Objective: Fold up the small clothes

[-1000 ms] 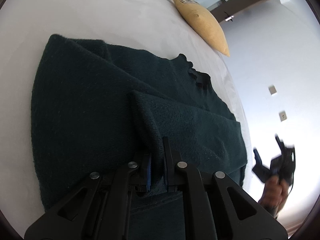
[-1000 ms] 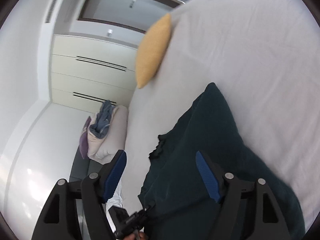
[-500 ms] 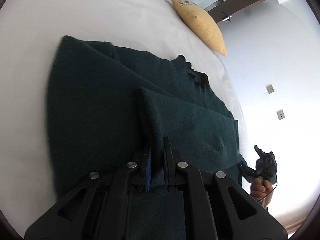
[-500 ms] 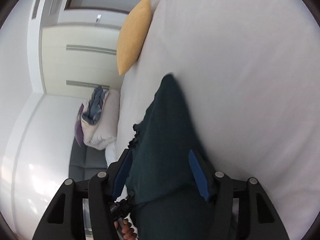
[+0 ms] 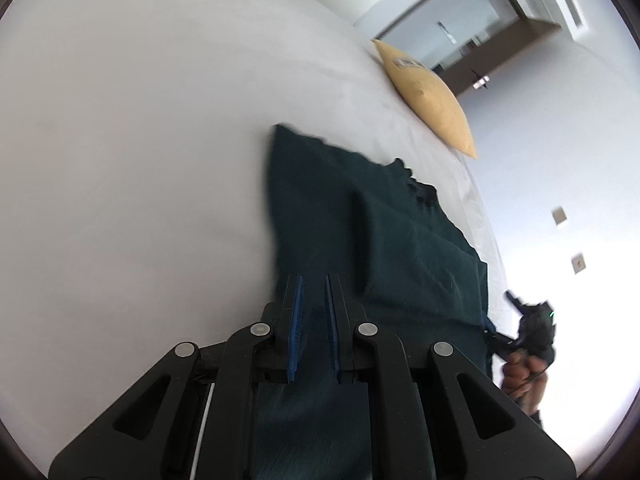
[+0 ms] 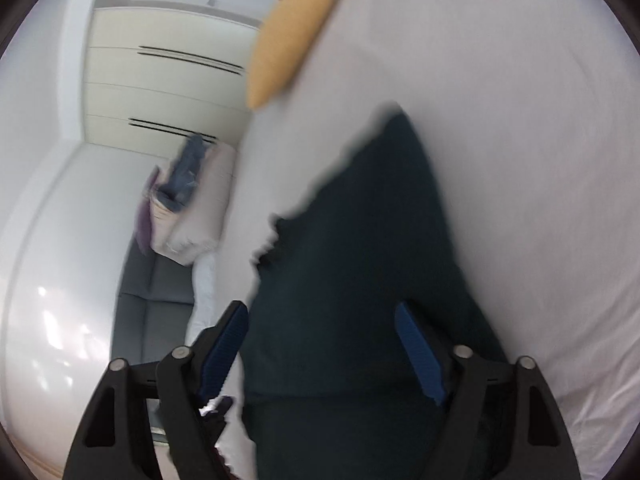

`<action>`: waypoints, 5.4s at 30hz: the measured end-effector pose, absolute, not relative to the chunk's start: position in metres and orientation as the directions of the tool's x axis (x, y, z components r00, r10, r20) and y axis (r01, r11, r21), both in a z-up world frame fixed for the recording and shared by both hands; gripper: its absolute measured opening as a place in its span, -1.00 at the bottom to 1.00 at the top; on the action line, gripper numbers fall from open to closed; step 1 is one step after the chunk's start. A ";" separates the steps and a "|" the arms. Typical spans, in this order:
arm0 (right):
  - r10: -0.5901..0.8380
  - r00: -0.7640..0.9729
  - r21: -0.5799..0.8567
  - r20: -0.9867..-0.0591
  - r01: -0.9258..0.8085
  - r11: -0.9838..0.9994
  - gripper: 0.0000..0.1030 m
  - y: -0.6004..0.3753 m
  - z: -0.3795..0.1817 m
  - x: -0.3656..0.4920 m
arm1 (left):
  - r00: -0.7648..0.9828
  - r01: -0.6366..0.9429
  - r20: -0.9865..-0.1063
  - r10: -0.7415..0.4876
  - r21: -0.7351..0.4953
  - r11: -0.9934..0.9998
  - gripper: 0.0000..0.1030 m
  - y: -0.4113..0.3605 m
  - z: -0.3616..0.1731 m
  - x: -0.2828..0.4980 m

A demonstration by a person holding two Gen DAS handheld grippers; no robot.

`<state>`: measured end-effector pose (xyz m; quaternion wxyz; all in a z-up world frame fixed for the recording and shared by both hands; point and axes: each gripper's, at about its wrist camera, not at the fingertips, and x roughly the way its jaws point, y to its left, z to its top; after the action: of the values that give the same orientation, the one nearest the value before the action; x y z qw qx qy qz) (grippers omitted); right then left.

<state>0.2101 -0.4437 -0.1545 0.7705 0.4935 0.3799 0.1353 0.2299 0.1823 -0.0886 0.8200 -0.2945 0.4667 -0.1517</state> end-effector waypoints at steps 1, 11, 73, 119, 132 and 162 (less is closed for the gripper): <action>0.583 0.687 0.871 -0.434 0.154 0.467 0.24 -0.448 -0.155 0.199 | 0.520 -0.041 -0.671 -0.528 -0.637 0.770 -0.79 0.190 -0.090 0.216; 0.475 0.726 0.817 -0.497 0.207 0.539 0.45 -0.475 -0.108 0.049 | 0.479 -0.082 -0.680 -0.554 -0.664 0.744 -0.79 0.201 -0.104 0.115; 0.636 0.514 0.812 -0.576 0.270 0.517 0.42 -0.474 -0.146 -0.113 | 0.195 -0.076 -0.577 -0.793 -0.815 0.574 0.84 0.214 -0.133 -0.037; 0.670 0.500 0.822 -0.548 0.176 0.541 -0.81 -0.453 -0.123 -0.087 | 0.283 -0.038 -0.408 -0.868 -0.909 0.415 -0.90 0.216 -0.126 -0.038; 0.679 0.588 0.872 -0.439 0.098 0.479 -0.81 -0.441 -0.083 -0.017 | 0.402 -0.002 -0.256 -0.879 -0.960 0.279 -0.91 0.223 -0.088 0.010; 0.523 0.703 0.813 -0.481 0.134 0.567 -0.81 -0.463 -0.088 0.237 | 0.508 -0.024 -0.302 -0.807 -0.941 0.337 -0.91 0.208 -0.069 0.310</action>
<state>0.2366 -0.4627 -0.0877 0.8061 0.4494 0.3657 0.1207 0.3105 0.2085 -0.0687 0.7066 -0.5047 0.4115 -0.2769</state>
